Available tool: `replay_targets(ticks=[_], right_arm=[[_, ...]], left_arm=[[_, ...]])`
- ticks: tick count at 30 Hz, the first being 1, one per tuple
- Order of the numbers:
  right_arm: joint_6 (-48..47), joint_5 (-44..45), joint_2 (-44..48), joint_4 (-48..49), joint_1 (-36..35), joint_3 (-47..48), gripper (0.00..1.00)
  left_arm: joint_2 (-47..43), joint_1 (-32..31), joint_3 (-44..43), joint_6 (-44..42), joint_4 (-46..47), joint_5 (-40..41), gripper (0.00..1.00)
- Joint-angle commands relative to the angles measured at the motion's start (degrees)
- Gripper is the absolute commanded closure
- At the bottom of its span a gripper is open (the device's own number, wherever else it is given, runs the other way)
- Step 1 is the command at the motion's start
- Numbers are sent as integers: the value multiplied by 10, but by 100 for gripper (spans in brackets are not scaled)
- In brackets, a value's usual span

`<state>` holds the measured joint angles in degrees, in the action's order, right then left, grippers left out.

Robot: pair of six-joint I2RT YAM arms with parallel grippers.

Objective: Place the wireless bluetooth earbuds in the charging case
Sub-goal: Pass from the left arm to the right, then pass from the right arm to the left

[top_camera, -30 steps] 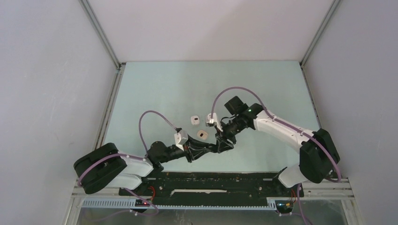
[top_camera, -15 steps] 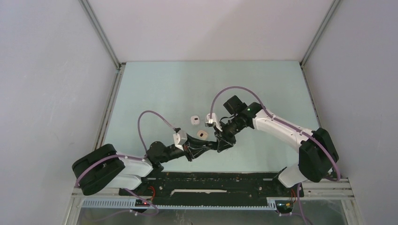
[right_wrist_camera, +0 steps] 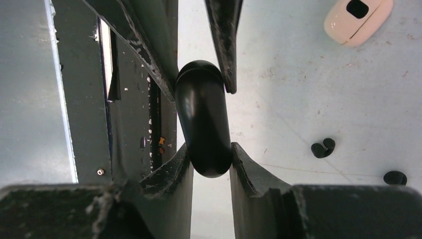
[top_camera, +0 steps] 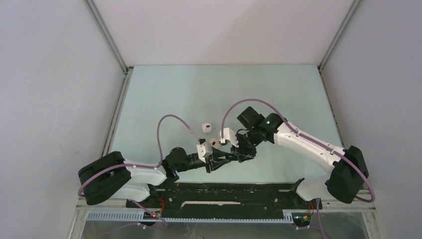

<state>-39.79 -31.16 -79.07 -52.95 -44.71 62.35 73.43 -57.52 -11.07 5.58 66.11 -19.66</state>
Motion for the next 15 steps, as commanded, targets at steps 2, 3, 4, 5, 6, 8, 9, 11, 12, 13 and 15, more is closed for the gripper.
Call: replay_targets(ticks=[2,3,4,5,6,8,9,11,12,13,15], right_arm=[[-13,17,6,11,-17,45,97],[-13,18,7,11,-18,46,97],[-12,18,8,11,-17,48,97],[-12,19,8,10,-18,49,97],[-11,21,8,9,-18,51,97],[-11,20,8,7,-19,53,97],[-11,21,8,7,-19,53,97],[-12,27,5,4,-23,54,97],[-13,36,1,0,-27,57,97],[-14,42,-2,-8,-31,61,97],[-15,52,-12,-23,-38,73,97]], left_arm=[[12,-16,-10,-36,-56,-5,61],[11,-17,-10,-37,-56,-3,60],[10,-17,-9,-38,-58,-2,59],[9,-18,-9,-40,-58,0,58],[9,-19,-8,-41,-59,1,57],[6,-20,-6,-42,-58,2,56],[5,-20,-6,-42,-56,3,56],[2,-22,-2,-43,-49,6,56],[-2,-24,2,-44,-40,10,56],[-6,-26,7,-45,-29,17,56],[-17,-34,20,-51,-9,37,55]])
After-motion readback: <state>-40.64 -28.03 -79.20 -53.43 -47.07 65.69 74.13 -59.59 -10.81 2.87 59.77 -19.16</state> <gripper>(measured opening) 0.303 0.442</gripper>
